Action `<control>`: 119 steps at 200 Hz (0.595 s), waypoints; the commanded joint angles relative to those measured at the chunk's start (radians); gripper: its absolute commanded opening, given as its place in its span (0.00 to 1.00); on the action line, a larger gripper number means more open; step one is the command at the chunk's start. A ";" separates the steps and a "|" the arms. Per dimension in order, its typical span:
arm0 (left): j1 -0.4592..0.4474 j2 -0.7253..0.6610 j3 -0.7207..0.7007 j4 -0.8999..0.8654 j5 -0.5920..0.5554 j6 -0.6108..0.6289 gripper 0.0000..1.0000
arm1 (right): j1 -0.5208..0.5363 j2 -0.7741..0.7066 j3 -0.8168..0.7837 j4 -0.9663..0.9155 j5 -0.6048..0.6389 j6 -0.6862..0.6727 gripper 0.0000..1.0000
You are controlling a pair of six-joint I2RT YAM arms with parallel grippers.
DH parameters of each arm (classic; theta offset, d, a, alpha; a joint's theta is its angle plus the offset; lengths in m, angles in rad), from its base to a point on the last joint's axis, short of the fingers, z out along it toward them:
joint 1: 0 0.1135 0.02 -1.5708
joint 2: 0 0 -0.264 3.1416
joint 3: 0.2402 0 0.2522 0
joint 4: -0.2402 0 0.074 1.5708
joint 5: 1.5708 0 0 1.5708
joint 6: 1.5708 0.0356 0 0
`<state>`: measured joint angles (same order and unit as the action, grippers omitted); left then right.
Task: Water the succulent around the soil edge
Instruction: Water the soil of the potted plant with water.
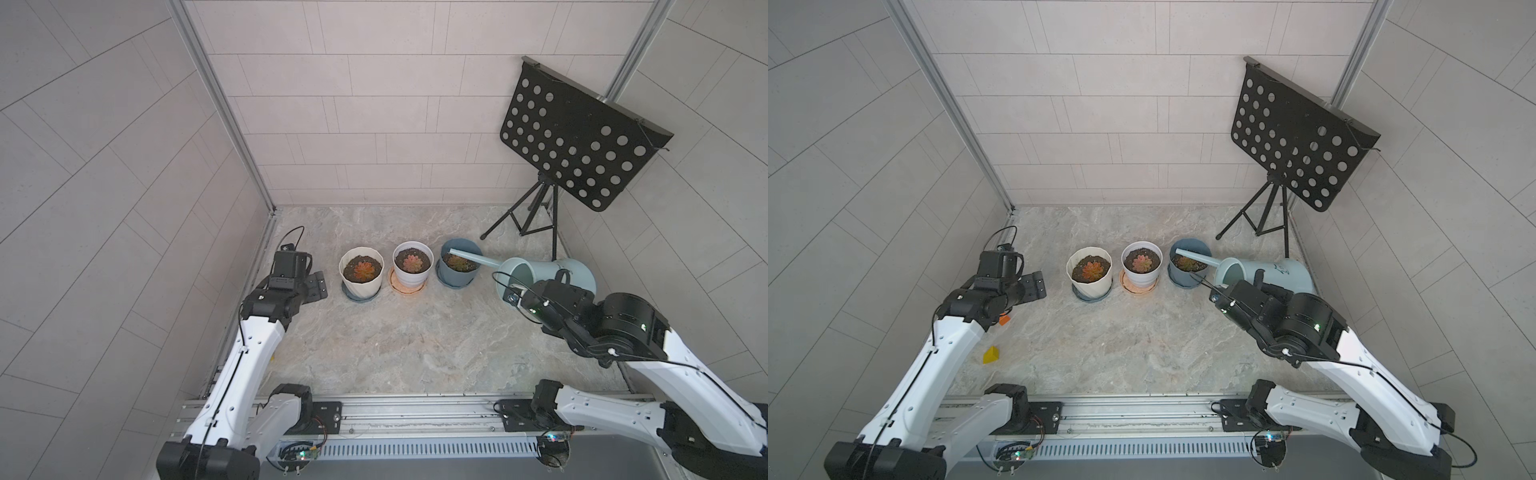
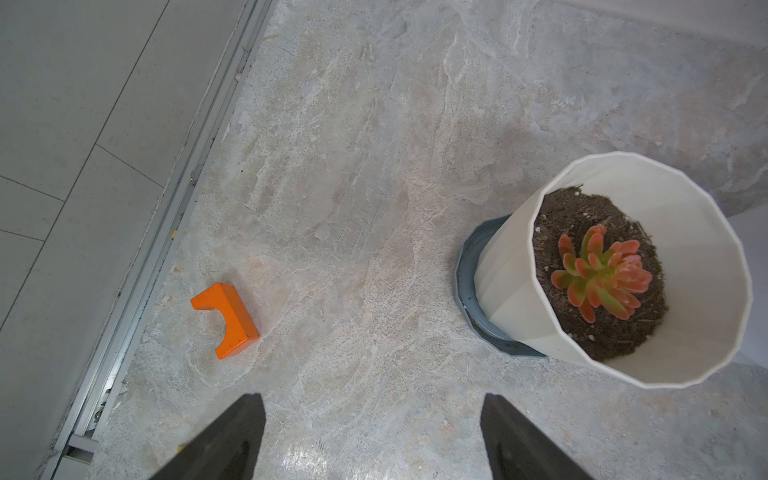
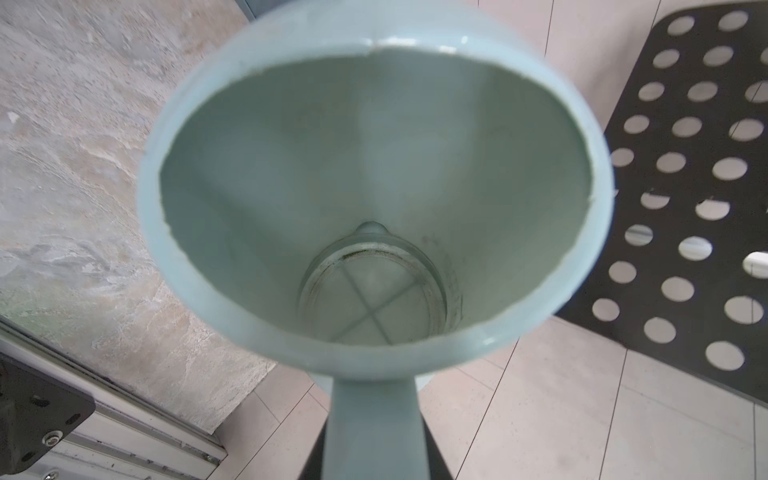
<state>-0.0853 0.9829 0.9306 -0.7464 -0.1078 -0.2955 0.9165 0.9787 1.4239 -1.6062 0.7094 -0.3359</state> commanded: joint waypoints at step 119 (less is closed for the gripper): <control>0.008 -0.016 0.004 0.002 0.010 0.009 0.89 | 0.158 0.253 0.130 -0.144 0.232 0.098 0.00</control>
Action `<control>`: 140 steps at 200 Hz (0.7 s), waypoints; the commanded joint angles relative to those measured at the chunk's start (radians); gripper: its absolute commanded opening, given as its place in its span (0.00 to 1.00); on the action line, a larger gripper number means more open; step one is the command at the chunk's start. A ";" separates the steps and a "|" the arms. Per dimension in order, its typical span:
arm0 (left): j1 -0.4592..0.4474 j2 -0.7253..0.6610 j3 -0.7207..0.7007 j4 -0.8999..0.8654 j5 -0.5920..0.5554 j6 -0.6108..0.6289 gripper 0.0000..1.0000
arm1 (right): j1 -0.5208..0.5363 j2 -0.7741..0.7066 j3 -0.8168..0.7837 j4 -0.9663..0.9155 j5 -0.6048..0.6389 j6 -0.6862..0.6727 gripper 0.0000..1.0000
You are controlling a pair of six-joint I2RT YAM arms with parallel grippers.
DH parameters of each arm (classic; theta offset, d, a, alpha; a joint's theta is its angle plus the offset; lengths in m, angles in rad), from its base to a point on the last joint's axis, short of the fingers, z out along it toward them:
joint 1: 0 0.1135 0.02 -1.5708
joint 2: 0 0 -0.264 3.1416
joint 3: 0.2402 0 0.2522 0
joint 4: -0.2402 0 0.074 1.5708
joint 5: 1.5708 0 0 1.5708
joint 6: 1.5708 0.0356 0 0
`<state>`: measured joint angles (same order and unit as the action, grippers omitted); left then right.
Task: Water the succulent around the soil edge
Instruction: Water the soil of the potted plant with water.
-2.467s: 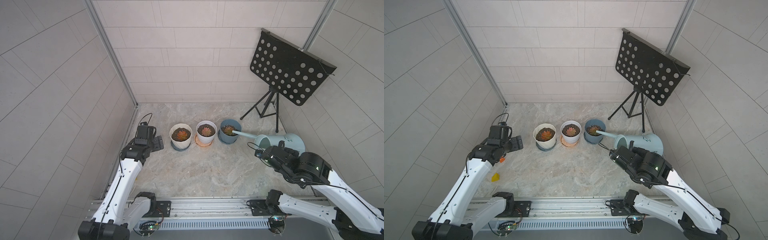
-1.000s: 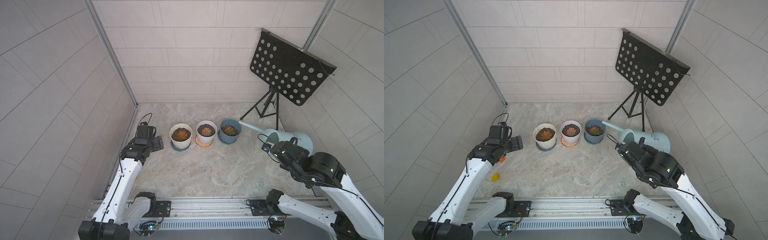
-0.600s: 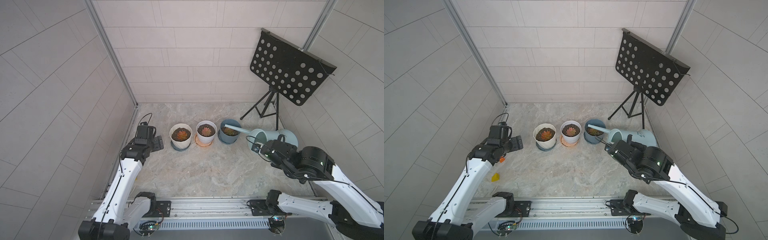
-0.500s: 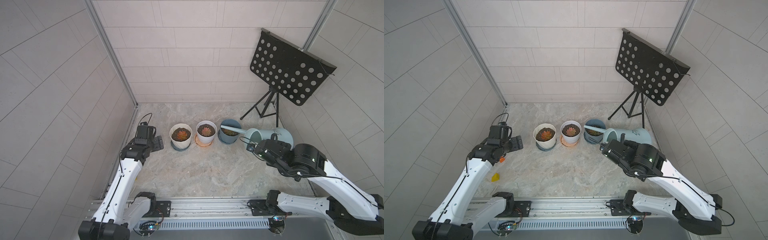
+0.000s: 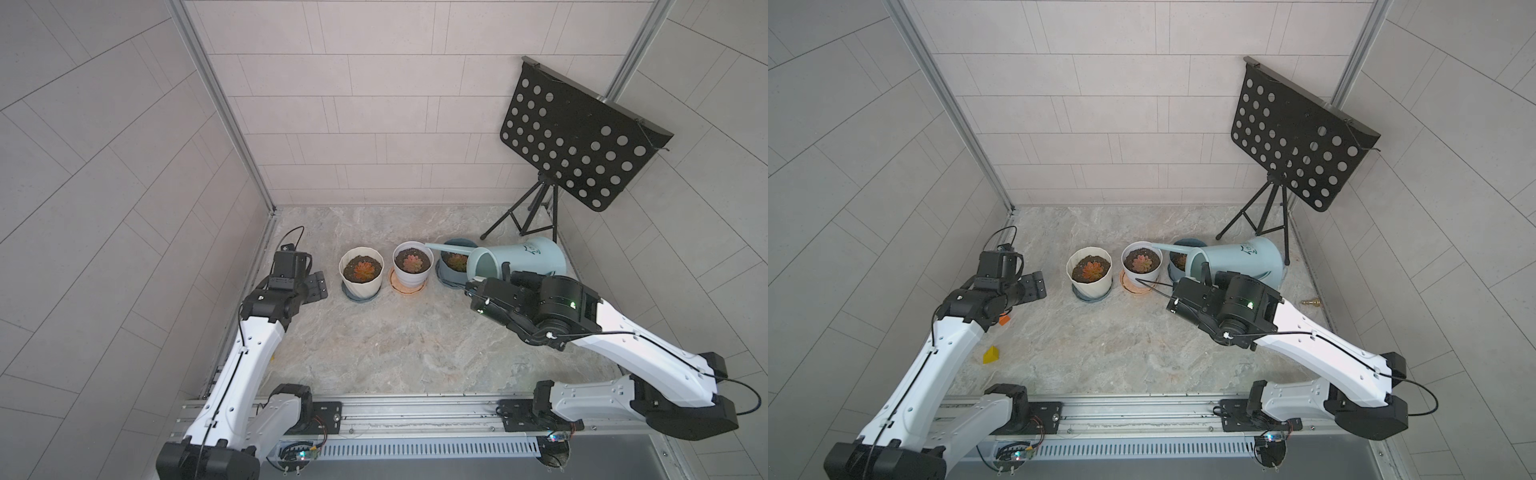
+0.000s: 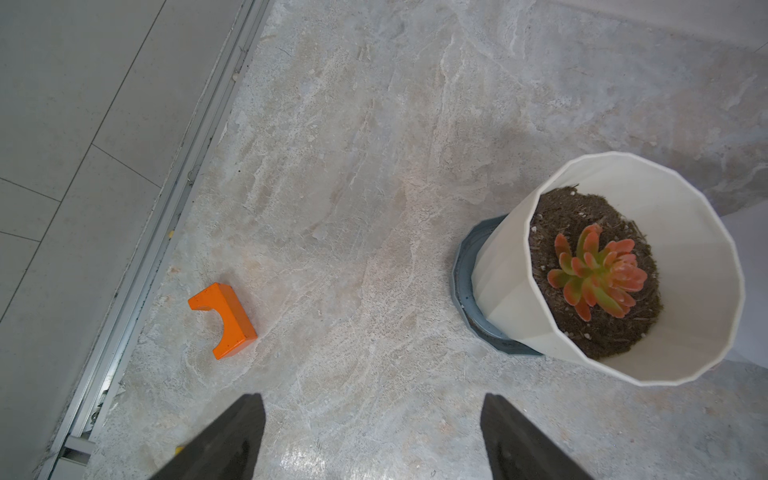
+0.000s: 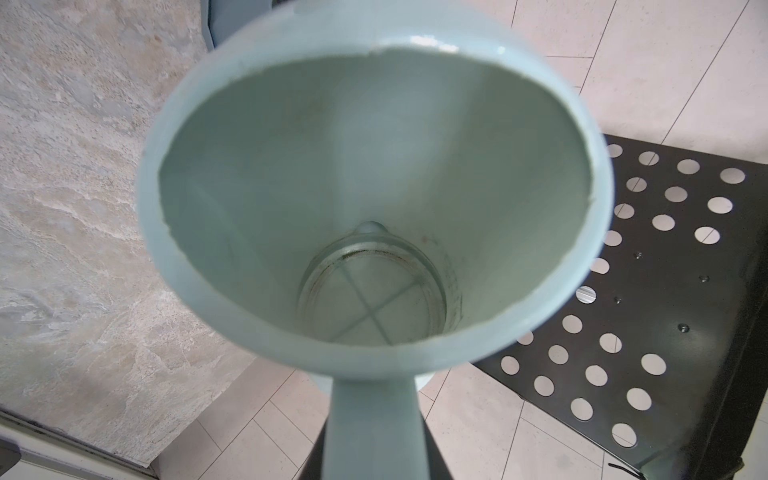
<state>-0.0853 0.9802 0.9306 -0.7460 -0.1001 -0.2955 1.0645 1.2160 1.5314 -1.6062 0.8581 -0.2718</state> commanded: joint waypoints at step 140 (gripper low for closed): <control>0.007 -0.015 0.004 0.004 0.003 0.010 0.89 | 0.015 0.023 -0.063 -0.183 0.062 0.056 0.00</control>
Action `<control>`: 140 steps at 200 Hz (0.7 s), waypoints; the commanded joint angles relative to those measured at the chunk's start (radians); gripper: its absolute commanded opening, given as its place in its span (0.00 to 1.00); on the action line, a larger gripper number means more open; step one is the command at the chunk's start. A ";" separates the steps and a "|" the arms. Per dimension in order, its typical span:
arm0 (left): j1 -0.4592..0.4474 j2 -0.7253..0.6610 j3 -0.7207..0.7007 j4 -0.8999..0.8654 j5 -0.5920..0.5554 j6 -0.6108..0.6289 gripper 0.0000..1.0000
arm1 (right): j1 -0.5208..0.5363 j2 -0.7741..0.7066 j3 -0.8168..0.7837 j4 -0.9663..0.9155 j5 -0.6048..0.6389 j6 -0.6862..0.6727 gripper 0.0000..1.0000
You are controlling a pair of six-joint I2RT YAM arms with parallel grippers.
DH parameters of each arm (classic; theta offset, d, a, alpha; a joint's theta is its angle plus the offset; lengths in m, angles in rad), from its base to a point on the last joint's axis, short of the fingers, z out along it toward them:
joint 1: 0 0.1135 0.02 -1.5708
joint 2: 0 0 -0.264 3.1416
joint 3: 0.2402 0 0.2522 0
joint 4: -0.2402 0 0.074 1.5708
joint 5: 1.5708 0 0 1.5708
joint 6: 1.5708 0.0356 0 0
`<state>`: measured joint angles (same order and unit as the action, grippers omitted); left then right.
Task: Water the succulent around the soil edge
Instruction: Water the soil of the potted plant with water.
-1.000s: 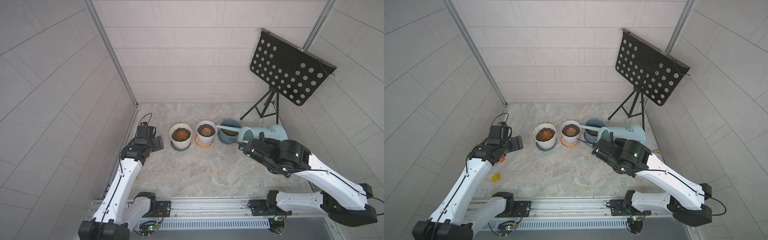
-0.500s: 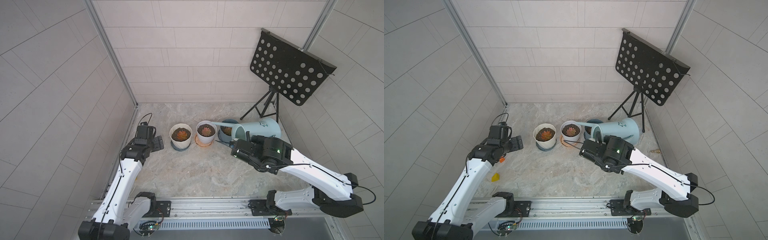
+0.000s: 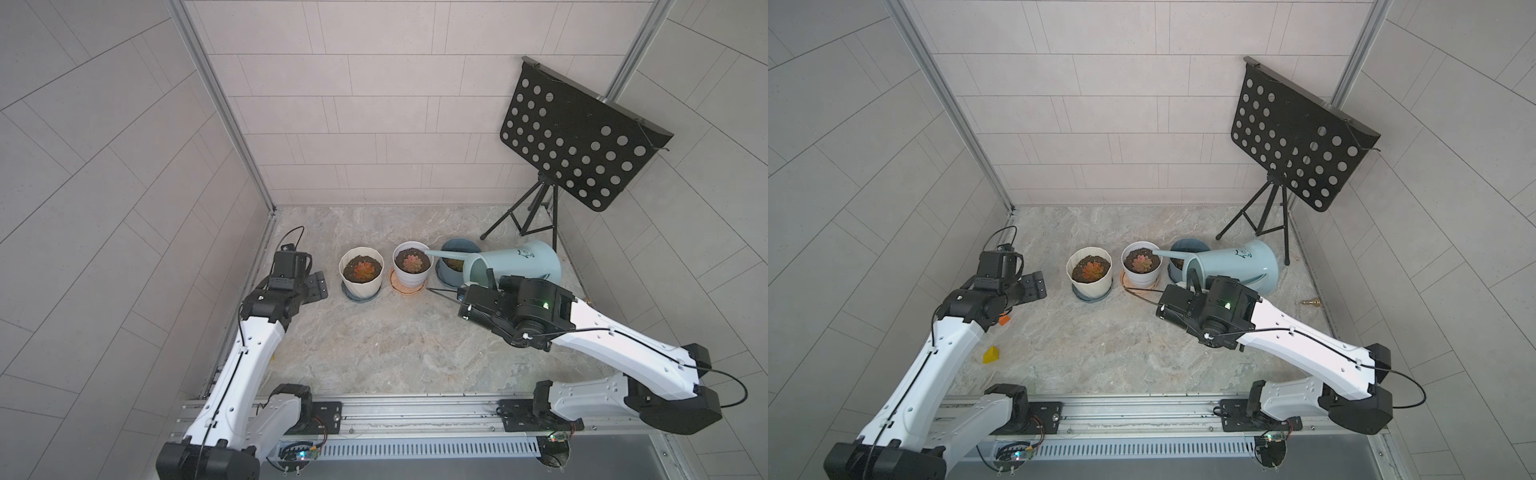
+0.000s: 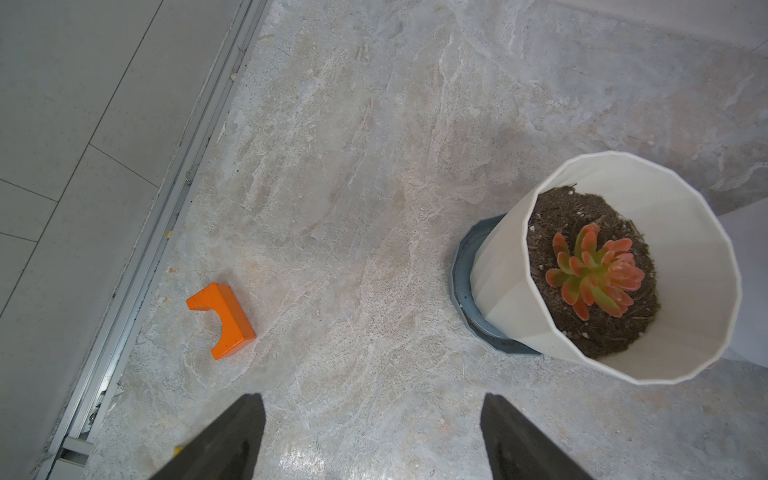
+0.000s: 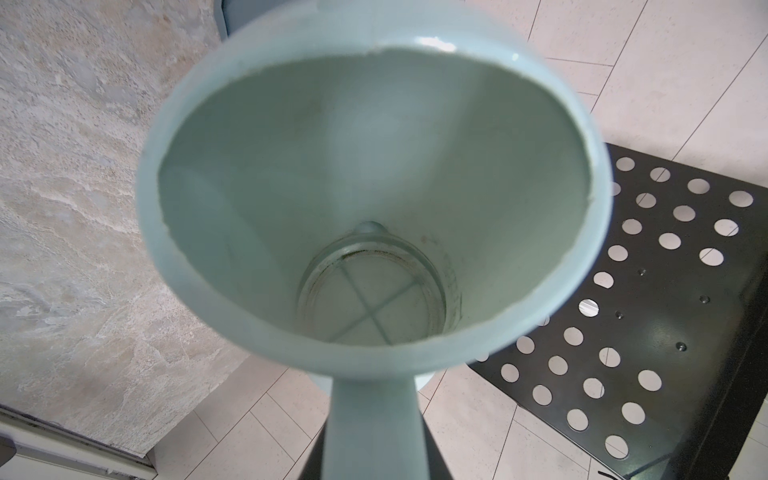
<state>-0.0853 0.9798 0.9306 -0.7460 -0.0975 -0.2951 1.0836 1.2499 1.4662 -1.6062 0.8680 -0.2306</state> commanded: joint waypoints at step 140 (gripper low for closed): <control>0.007 -0.019 0.005 0.007 0.015 0.014 0.90 | -0.040 0.049 0.014 -0.183 0.051 -0.024 0.00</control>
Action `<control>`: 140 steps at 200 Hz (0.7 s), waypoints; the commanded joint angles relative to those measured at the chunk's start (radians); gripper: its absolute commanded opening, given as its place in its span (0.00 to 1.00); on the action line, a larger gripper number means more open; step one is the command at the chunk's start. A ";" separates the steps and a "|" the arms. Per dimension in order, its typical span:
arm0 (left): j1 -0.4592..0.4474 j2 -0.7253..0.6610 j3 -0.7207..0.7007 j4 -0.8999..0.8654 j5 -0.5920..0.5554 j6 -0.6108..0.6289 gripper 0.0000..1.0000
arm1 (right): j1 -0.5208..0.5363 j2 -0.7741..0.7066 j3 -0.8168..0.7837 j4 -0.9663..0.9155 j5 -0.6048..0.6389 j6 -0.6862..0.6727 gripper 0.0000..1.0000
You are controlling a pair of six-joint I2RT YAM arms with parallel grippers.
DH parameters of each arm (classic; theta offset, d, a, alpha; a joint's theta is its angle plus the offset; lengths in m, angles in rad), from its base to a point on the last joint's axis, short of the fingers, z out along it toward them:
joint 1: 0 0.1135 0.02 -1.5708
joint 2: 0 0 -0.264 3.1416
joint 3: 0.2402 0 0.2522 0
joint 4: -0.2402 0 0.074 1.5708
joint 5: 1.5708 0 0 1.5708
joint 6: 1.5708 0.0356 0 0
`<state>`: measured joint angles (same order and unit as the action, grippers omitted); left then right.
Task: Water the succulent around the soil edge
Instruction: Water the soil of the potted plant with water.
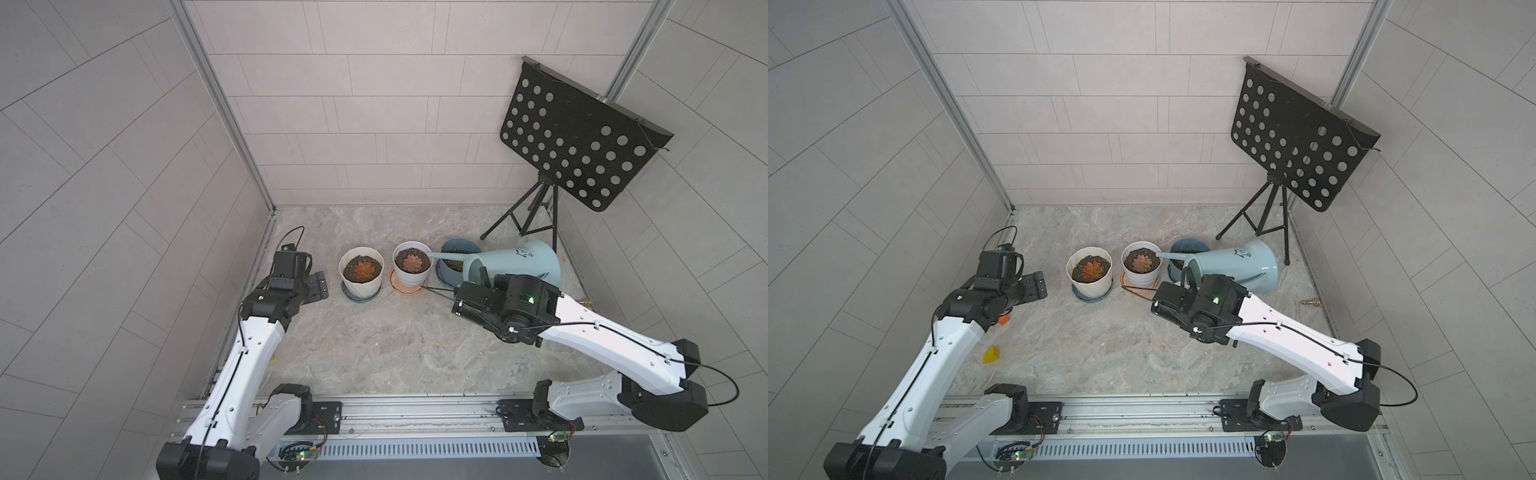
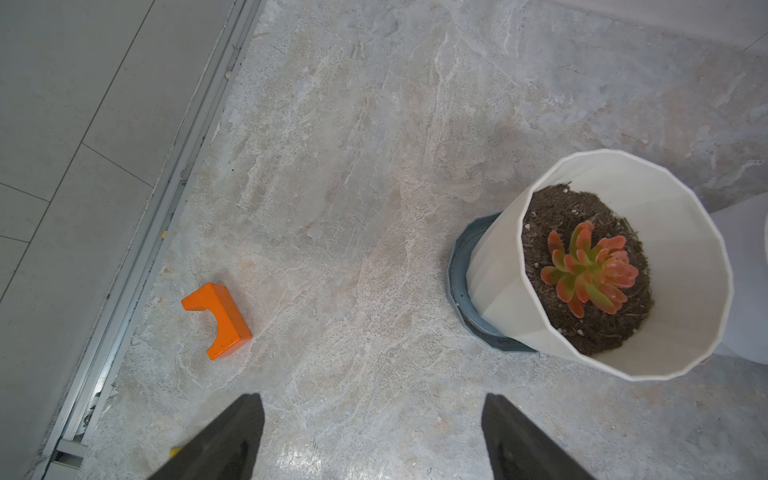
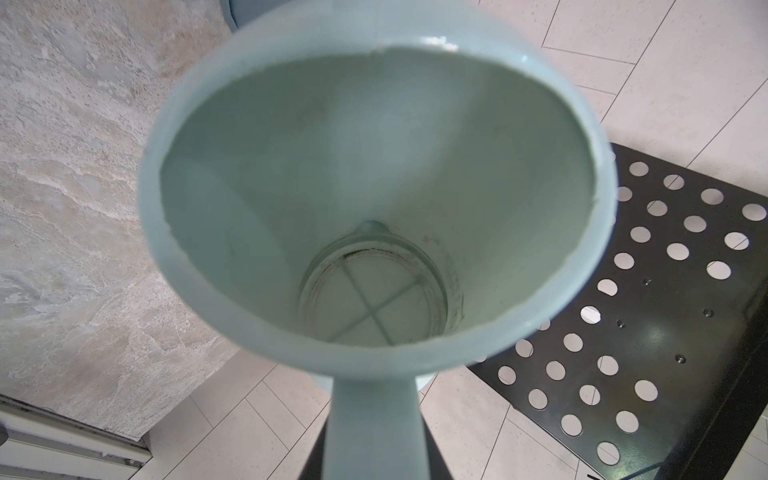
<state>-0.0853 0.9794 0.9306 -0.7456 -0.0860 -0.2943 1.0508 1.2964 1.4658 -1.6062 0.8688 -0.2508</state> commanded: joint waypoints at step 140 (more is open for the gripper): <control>0.008 -0.025 0.007 0.007 0.009 0.015 0.90 | -0.029 0.084 0.106 -0.133 0.052 -0.080 0.00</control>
<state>-0.0853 0.9691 0.9306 -0.7456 -0.0776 -0.2943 1.0290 1.3758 1.5436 -1.6058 0.8722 -0.3099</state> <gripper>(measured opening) 0.898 0.226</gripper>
